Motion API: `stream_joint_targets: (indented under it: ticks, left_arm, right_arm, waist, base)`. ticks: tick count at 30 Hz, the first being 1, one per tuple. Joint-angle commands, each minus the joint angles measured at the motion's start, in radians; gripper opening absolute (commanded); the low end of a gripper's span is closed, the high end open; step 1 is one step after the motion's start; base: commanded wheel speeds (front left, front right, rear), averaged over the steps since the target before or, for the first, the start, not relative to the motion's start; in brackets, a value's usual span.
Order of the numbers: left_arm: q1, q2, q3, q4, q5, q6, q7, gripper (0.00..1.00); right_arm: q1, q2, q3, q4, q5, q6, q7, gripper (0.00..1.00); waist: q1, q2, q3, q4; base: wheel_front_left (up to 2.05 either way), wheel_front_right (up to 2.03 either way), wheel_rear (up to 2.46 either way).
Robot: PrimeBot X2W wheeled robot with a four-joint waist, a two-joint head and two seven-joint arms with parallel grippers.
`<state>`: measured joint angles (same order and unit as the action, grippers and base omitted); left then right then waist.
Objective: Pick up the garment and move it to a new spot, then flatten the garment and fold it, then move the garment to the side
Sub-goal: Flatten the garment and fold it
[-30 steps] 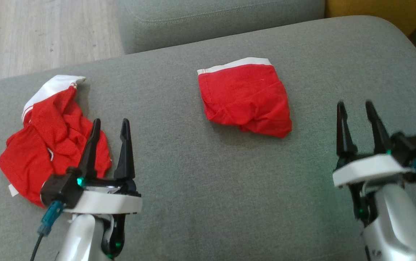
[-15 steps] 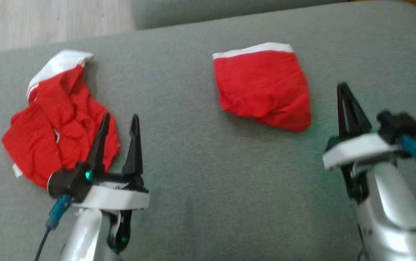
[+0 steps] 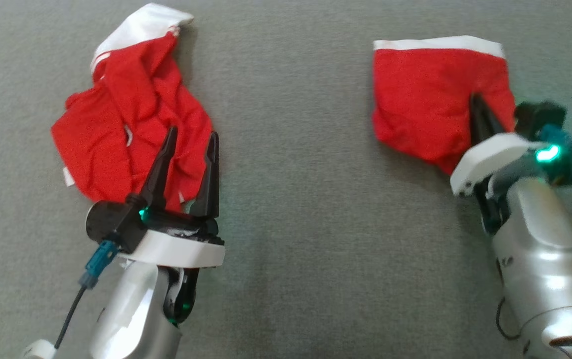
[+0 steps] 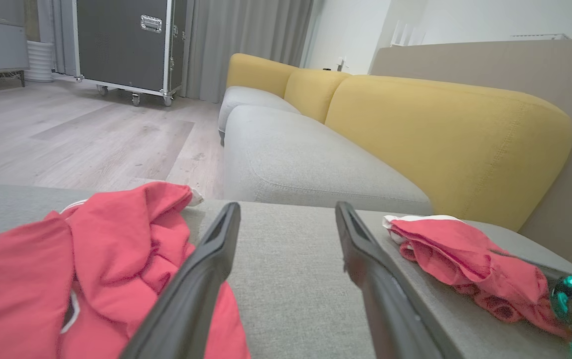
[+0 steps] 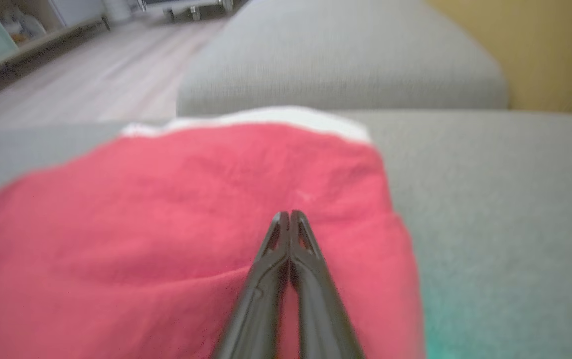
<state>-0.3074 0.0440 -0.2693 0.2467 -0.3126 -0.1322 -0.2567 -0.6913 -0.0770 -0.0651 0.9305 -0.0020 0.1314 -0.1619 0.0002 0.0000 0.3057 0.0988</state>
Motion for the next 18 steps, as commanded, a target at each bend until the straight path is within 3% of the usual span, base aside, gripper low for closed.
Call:
stream_joint_targets:
  ticks: [1,5,11,18]
  left_arm:
    - [-0.031,0.006,0.022,-0.028,-0.009,0.002,-0.005,1.0]
    - [-0.03,0.006,0.024,-0.024,-0.01,0.002,-0.005,1.0]
    - [-0.019,0.006,0.028,-0.023,-0.008,0.002,-0.005,1.0]
    - [-0.025,0.006,0.01,-0.026,-0.016,0.002,-0.005,1.0]
  right_arm:
    - [-0.019,0.007,0.012,-0.007,-0.011,-0.001,0.001,0.0]
    - [-0.037,0.013,-0.02,0.084,-0.05,-0.001,-0.033,0.0]
    - [-0.103,0.025,-0.011,0.086,-0.064,-0.001,-0.092,0.0]
    - [-0.14,0.026,0.171,0.106,0.072,-0.001,-0.099,0.0]
  waist:
    - [-0.0002,0.0,0.007,0.016]
    - [-0.0002,0.0,-0.002,0.022]
    - [-0.0002,0.0,-0.019,0.018]
    - [-0.0002,0.0,-0.02,0.038]
  base:
    - [0.0,0.0,0.0]
    - [0.0,0.0,0.0]
    - [0.0,0.0,0.0]
    - [0.0,0.0,0.0]
